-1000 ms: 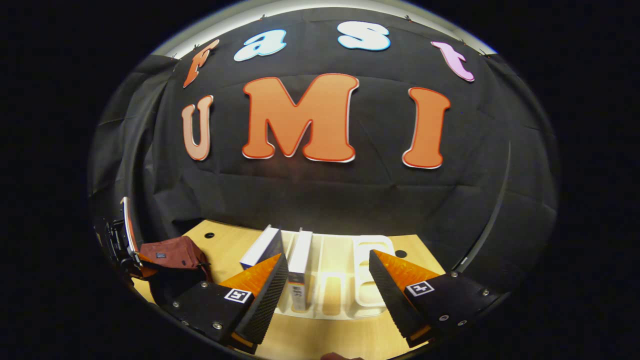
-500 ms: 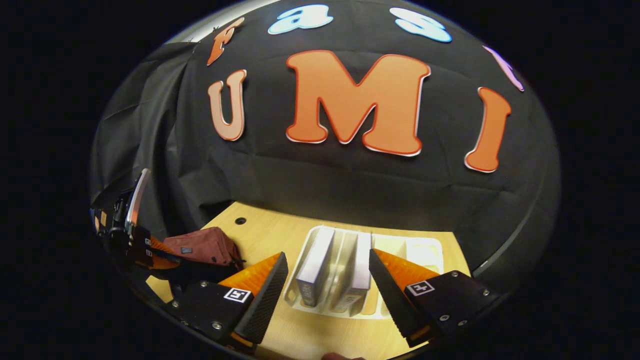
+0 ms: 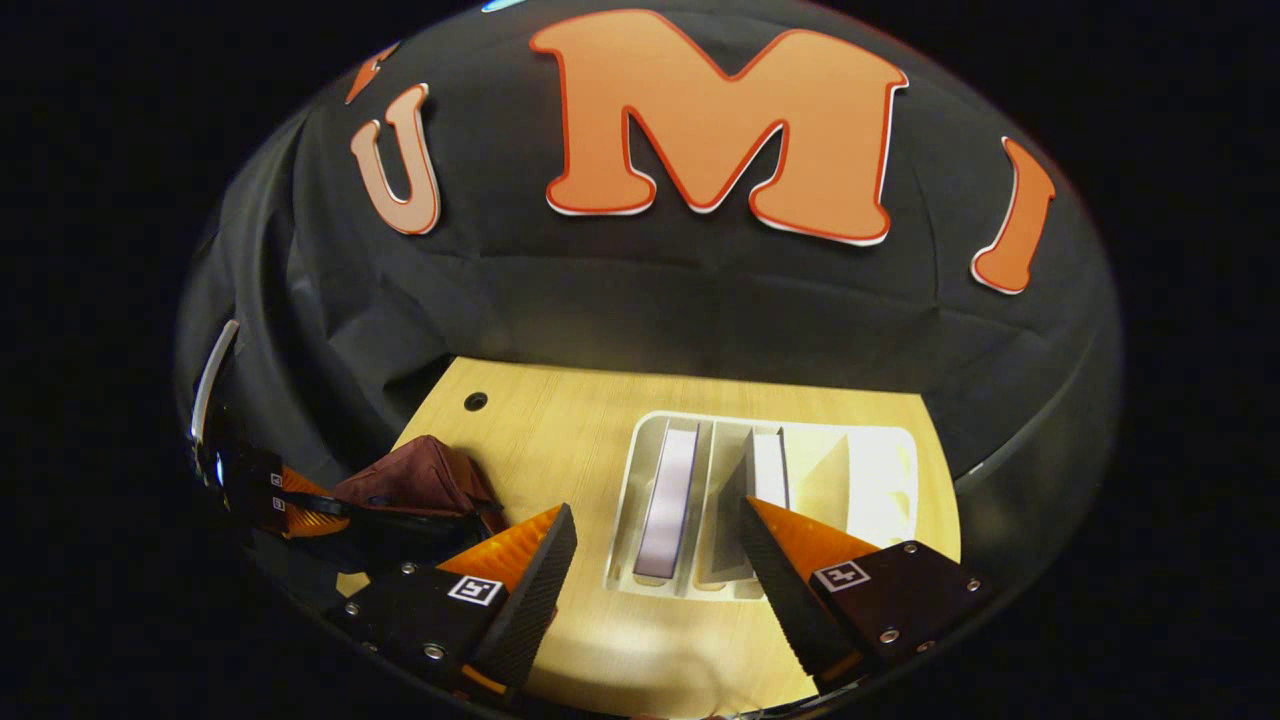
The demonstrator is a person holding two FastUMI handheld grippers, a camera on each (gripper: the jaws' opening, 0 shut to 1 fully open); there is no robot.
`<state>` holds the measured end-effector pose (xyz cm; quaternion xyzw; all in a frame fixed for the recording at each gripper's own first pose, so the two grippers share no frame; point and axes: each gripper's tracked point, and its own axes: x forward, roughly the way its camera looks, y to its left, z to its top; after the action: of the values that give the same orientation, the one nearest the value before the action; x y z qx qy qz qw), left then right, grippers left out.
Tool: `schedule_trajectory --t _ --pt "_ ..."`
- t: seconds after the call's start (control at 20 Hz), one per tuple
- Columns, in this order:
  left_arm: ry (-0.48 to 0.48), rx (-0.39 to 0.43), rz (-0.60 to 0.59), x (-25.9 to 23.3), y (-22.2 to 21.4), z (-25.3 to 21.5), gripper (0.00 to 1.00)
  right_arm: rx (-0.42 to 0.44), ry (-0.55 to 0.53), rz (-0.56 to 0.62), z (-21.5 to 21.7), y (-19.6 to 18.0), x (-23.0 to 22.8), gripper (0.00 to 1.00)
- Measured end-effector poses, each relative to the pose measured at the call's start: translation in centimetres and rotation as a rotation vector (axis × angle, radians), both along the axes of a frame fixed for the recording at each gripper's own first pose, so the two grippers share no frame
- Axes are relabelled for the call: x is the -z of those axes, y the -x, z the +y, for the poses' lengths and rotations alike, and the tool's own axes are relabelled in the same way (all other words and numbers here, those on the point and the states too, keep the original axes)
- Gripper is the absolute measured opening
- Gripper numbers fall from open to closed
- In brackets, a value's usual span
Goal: Open the schoolbag, grab two books from the bookshelf and put them into the schoolbag.
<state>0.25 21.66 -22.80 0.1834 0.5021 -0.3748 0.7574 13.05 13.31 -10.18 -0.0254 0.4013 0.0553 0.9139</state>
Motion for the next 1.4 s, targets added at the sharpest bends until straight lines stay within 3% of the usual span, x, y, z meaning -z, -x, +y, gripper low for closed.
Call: schedule_trajectory --t 0.2,0.4,0.7,0.8,0.85,0.9,0.95,1.05,1.1,1.4 --pt "0.006 0.023 0.014 0.1 -0.9 0.2 0.1 0.017 -0.011 0.164 0.5 -1.3 2.9 0.97" --pt "0.011 0.005 0.02 0.3 -0.6 0.1 0.1 0.089 0.011 0.308 -0.3 -3.2 6.9 0.96" --pt "0.021 -0.039 0.058 0.9 -0.3 0.0 0.1 0.121 0.06 0.446 -1.1 -4.9 11.1 0.78" --pt "0.019 -0.054 0.069 1.3 -0.2 0.0 0.1 0.157 0.094 0.501 -1.9 -4.7 12.5 0.66" --pt "0.014 -0.061 0.07 1.3 -0.3 0.1 0.1 0.165 0.099 0.519 -2.2 -4.8 13.0 0.71" --pt "0.012 -0.065 0.07 1.3 -0.3 0.2 0.1 0.169 0.101 0.528 -2.2 -5.0 13.4 0.53" --pt "0.011 -0.068 0.073 1.4 -0.3 0.1 0.1 0.175 0.099 0.535 -2.2 -5.2 14.1 0.49" --pt "0.011 -0.08 0.08 1.3 -0.2 0.0 0.1 0.207 0.085 0.518 -2.1 -5.5 13.8 0.32" --pt "0.012 -0.09 0.087 1.4 -0.1 0.0 0.1 0.206 0.091 0.51 -2.1 -5.7 13.9 0.38" --pt "0.013 -0.112 0.095 1.7 0.0 0.0 0.1 0.198 0.06 0.525 -2.2 -5.3 13.3 0.34"
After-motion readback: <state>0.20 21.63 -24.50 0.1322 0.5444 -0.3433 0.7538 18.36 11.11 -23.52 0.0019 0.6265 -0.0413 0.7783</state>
